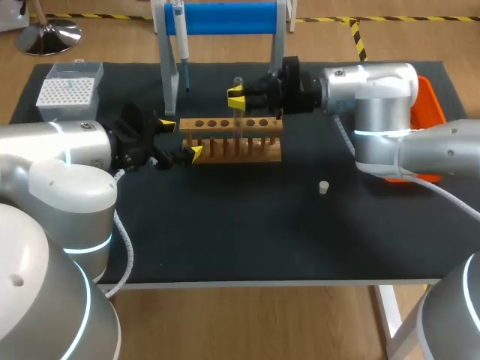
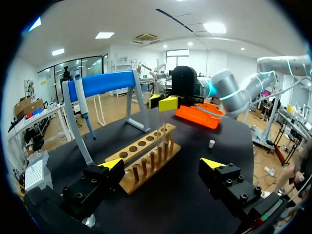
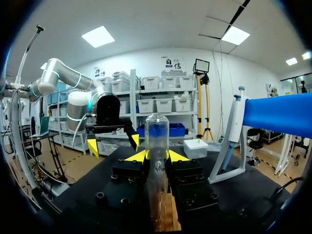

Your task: Invert the test tube, pick up the pipette, mount the tip to pipette, aspirate from beaker and dispense into the tube, eject the tip, return the pipette, and cap with the stopper.

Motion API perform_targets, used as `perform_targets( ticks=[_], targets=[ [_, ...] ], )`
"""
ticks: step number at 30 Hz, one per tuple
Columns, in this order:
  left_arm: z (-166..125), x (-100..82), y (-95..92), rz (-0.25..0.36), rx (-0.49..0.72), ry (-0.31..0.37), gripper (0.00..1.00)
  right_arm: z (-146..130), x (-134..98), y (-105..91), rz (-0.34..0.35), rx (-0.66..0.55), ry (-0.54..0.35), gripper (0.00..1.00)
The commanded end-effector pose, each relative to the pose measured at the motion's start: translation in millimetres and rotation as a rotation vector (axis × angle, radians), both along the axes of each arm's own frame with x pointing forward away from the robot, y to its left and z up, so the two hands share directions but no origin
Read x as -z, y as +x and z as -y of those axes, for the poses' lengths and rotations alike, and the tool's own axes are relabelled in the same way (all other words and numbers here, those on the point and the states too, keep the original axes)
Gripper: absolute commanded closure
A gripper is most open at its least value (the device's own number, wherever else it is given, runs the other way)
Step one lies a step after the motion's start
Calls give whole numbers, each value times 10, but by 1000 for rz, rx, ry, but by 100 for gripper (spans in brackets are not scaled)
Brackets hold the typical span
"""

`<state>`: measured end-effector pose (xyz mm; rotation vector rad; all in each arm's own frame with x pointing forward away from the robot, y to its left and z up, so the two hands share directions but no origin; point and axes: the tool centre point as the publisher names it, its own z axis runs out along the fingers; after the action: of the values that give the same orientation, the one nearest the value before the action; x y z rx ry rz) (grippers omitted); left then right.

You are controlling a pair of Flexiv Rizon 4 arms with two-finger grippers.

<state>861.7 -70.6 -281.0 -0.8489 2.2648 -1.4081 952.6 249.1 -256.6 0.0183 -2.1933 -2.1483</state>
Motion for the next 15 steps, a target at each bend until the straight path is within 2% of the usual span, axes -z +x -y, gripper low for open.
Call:
perform_targets(
  ticks=[1, 15],
  targets=[
    [0, -8, 4, -4, 1, 2, 0, 13, -84, -34, 5, 6, -11, 100],
    [0, -8, 4, -4, 1, 2, 0, -17, -235, -62, 19, 9, -13, 100]
  ],
)
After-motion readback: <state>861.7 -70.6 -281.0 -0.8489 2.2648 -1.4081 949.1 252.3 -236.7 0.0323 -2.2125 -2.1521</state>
